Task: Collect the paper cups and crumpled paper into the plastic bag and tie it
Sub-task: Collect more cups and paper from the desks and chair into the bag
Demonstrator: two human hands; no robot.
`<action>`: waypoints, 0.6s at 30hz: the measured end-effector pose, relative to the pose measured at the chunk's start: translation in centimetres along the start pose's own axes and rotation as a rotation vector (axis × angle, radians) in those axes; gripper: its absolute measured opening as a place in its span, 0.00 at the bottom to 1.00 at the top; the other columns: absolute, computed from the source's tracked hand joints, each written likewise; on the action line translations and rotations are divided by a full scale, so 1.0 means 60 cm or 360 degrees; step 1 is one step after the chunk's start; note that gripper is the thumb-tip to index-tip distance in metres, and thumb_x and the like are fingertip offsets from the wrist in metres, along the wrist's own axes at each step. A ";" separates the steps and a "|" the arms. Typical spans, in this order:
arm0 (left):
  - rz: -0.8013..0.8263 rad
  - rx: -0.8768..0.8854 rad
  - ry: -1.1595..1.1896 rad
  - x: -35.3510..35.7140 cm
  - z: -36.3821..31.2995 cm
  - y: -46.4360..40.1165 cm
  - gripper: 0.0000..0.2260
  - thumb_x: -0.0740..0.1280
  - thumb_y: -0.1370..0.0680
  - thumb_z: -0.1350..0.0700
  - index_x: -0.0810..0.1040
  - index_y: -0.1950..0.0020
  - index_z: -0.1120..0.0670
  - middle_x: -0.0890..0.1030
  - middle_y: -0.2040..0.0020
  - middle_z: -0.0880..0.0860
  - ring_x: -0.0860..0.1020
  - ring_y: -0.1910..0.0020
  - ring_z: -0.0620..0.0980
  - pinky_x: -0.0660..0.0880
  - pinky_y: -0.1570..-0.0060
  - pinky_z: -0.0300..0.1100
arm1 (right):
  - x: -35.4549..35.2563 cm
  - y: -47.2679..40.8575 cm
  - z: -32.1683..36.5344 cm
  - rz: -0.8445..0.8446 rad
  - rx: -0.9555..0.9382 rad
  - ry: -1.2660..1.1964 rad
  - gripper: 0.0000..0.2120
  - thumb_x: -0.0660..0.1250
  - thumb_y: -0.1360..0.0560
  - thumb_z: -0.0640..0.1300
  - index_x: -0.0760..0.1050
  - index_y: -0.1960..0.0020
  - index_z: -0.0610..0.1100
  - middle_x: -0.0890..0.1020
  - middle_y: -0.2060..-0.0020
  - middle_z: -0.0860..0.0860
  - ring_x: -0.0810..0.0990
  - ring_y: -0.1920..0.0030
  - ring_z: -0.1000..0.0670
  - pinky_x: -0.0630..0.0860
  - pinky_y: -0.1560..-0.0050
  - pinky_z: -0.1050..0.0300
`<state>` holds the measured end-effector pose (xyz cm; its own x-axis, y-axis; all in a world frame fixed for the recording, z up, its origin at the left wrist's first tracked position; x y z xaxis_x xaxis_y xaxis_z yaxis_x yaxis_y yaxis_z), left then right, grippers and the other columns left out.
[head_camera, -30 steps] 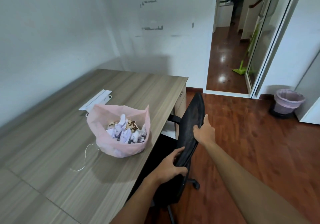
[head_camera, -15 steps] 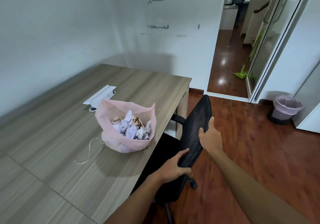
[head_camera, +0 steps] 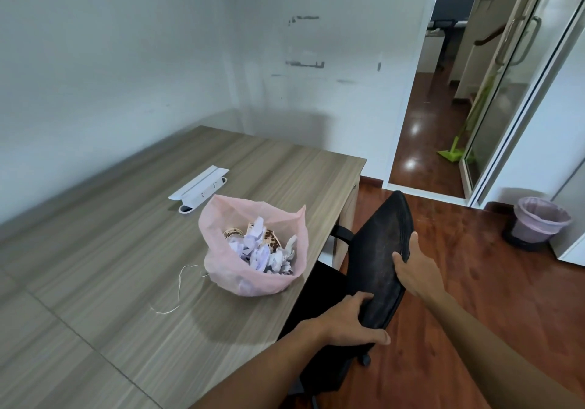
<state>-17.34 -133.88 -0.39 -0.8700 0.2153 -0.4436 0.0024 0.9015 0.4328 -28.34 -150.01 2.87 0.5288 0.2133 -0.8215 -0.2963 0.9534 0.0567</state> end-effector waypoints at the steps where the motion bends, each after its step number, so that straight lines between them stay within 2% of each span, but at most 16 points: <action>1: 0.0016 0.0002 -0.0015 -0.001 0.000 -0.001 0.56 0.72 0.45 0.26 0.56 0.22 0.44 0.64 0.27 0.49 0.66 0.28 0.49 0.67 0.29 0.47 | 0.003 0.000 0.000 -0.0026 -0.0010 0.0006 0.34 0.57 0.18 0.52 0.42 0.20 0.46 0.82 0.48 0.41 0.79 0.58 0.43 0.76 0.50 0.49; 2: 0.0032 0.0009 -0.0041 -0.002 0.001 -0.004 0.55 0.72 0.44 0.27 0.56 0.22 0.45 0.62 0.27 0.49 0.65 0.27 0.49 0.66 0.29 0.47 | 0.007 -0.003 -0.001 -0.0054 -0.0017 0.0015 0.35 0.57 0.19 0.52 0.43 0.20 0.44 0.79 0.41 0.39 0.80 0.50 0.39 0.76 0.47 0.47; 4: 0.0065 0.0031 -0.0112 -0.011 0.002 -0.008 0.53 0.74 0.39 0.29 0.56 0.22 0.46 0.61 0.26 0.49 0.64 0.26 0.49 0.64 0.28 0.47 | 0.014 -0.007 0.004 -0.0073 -0.0015 0.0073 0.37 0.58 0.20 0.53 0.44 0.20 0.40 0.63 0.25 0.39 0.71 0.33 0.34 0.72 0.36 0.43; 5: 0.0067 0.0036 -0.0151 -0.020 0.001 -0.011 0.52 0.74 0.37 0.30 0.56 0.21 0.47 0.61 0.25 0.49 0.63 0.26 0.49 0.64 0.28 0.46 | 0.019 -0.010 0.011 -0.0068 0.0007 0.0128 0.38 0.60 0.20 0.53 0.45 0.21 0.38 0.56 0.22 0.39 0.64 0.29 0.33 0.68 0.32 0.41; 7: 0.0038 0.0081 -0.0188 -0.046 0.004 -0.020 0.50 0.73 0.35 0.31 0.57 0.21 0.50 0.62 0.24 0.50 0.64 0.26 0.48 0.63 0.28 0.44 | 0.028 -0.012 0.034 -0.0058 0.0054 0.0276 0.39 0.61 0.22 0.55 0.48 0.22 0.36 0.49 0.22 0.38 0.54 0.24 0.34 0.59 0.27 0.39; 9: -0.0062 0.0135 -0.0154 -0.088 0.006 -0.022 0.48 0.73 0.35 0.32 0.61 0.22 0.51 0.67 0.25 0.50 0.68 0.28 0.46 0.65 0.29 0.43 | 0.040 -0.014 0.075 -0.0139 -0.0021 0.0440 0.37 0.61 0.22 0.56 0.55 0.23 0.36 0.48 0.22 0.37 0.45 0.22 0.36 0.48 0.25 0.39; 11: -0.0248 0.0166 -0.0124 -0.150 0.012 -0.020 0.40 0.75 0.30 0.40 0.65 0.24 0.54 0.72 0.29 0.50 0.72 0.32 0.47 0.67 0.33 0.40 | 0.064 -0.023 0.123 -0.0163 -0.0181 0.0495 0.34 0.60 0.22 0.56 0.60 0.24 0.37 0.50 0.22 0.37 0.42 0.22 0.37 0.44 0.24 0.41; 12: -0.0398 0.0200 -0.0110 -0.187 0.015 -0.019 0.33 0.75 0.27 0.47 0.68 0.27 0.56 0.75 0.33 0.52 0.74 0.36 0.48 0.69 0.36 0.39 | 0.080 -0.028 0.146 -0.0105 -0.0233 0.0437 0.32 0.60 0.22 0.56 0.63 0.26 0.37 0.53 0.22 0.37 0.44 0.22 0.38 0.46 0.24 0.42; 14: -0.0818 0.0287 -0.0044 -0.270 0.022 -0.005 0.20 0.72 0.26 0.58 0.74 0.34 0.56 0.80 0.44 0.53 0.78 0.48 0.50 0.73 0.44 0.42 | 0.125 -0.043 0.185 0.0123 -0.0250 0.0188 0.28 0.59 0.22 0.58 0.71 0.32 0.38 0.65 0.28 0.38 0.56 0.24 0.37 0.60 0.27 0.44; 16: -0.1261 0.0306 -0.0025 -0.353 0.036 0.019 0.15 0.71 0.27 0.60 0.77 0.41 0.55 0.81 0.52 0.51 0.78 0.56 0.47 0.76 0.49 0.44 | 0.168 -0.049 0.216 0.0344 -0.0151 -0.0008 0.30 0.58 0.26 0.64 0.74 0.40 0.39 0.75 0.40 0.40 0.71 0.33 0.37 0.71 0.37 0.46; 17: -0.1473 0.0293 -0.0092 -0.392 0.046 0.033 0.13 0.71 0.28 0.60 0.78 0.44 0.54 0.81 0.53 0.50 0.77 0.55 0.47 0.76 0.50 0.44 | 0.187 -0.052 0.229 0.0410 -0.0112 -0.0047 0.31 0.57 0.27 0.66 0.73 0.42 0.40 0.77 0.43 0.41 0.75 0.37 0.38 0.74 0.41 0.48; 18: -0.1677 0.0261 -0.0189 -0.426 0.057 0.051 0.12 0.71 0.29 0.59 0.78 0.45 0.53 0.81 0.52 0.50 0.77 0.53 0.48 0.75 0.50 0.44 | 0.204 -0.054 0.240 0.0460 -0.0077 -0.0068 0.33 0.58 0.27 0.67 0.72 0.38 0.39 0.78 0.42 0.41 0.76 0.38 0.39 0.74 0.46 0.51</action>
<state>6.59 -135.37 9.61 -0.4191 -0.6733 -0.6092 -0.6477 0.6918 -0.3191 -9.43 -147.42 0.79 0.4497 0.4842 -0.7505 -0.4767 0.8408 0.2567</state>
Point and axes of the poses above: each hand's wrist, its own y-axis away from the middle knuckle, its own x-axis out of the palm, z = x × y, the point moved 5 cm from there along -y, towards the middle knuckle
